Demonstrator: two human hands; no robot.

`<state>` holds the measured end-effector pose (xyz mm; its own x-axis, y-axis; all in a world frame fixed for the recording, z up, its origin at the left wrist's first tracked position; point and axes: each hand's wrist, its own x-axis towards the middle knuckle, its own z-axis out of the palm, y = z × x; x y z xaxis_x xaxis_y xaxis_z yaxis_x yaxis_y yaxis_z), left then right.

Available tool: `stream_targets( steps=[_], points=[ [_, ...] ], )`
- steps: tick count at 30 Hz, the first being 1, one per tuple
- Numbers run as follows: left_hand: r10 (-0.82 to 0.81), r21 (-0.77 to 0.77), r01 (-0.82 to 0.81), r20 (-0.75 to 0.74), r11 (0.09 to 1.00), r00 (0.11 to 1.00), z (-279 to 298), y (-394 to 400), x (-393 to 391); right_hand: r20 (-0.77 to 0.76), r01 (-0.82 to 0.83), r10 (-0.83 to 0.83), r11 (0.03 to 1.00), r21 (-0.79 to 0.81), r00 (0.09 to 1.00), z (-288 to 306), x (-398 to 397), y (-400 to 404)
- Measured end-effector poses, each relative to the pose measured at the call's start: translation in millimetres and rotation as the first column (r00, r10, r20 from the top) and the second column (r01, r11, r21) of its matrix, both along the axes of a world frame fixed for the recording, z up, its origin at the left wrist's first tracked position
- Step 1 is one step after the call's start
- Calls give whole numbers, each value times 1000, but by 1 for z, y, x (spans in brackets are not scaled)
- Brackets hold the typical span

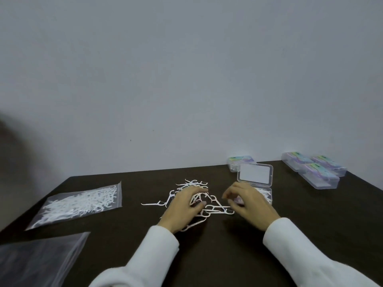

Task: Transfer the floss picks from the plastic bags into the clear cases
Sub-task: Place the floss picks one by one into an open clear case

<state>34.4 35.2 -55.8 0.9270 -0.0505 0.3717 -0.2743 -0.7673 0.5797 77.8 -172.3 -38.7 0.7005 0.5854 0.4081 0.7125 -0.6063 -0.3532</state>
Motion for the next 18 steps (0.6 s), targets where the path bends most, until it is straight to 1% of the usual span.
stream_targets(
  steps=[3, 5, 7, 9, 10, 11, 14, 15, 18],
  points=[
    [68, 26, -67, -73, 997, 995, 3, 34, -15, -47, -51, 47, 994, -97, 998, -7, -5, 28],
    [86, 58, -76, -188, 995, 978, 6, 49, -22, -103, -44, 25, 980, -193, 994, -11, -6, 44],
    [105, 107, -73, -324, 992, 940, 7, 59, -26, -152, -30, -12, 961, -274, 988, -12, -6, 59],
    [128, 195, -55, -382, 979, 915, 6, 63, -28, -177, -27, -22, 962, -273, 984, -10, -4, 70],
    [129, 215, -46, -388, 976, 913, 6, 64, -28, -184, -35, -12, 967, -252, 983, -8, -2, 75],
    [125, 202, -49, -384, 978, 915, 6, 64, -27, -184, -42, 0, 973, -226, 983, -8, -1, 78],
    [117, 97, -90, -325, 991, 938, 3, 69, -23, -126, -35, 13, 984, -174, 992, -6, 3, 89],
    [116, 88, -93, -299, 992, 947, 2, 70, -22, -112, -34, 16, 986, -162, 994, -6, 4, 92],
    [103, 78, -84, -288, 993, 952, 1, 74, -21, -147, -84, 57, 978, -190, 987, -9, 7, 96]
  ],
)
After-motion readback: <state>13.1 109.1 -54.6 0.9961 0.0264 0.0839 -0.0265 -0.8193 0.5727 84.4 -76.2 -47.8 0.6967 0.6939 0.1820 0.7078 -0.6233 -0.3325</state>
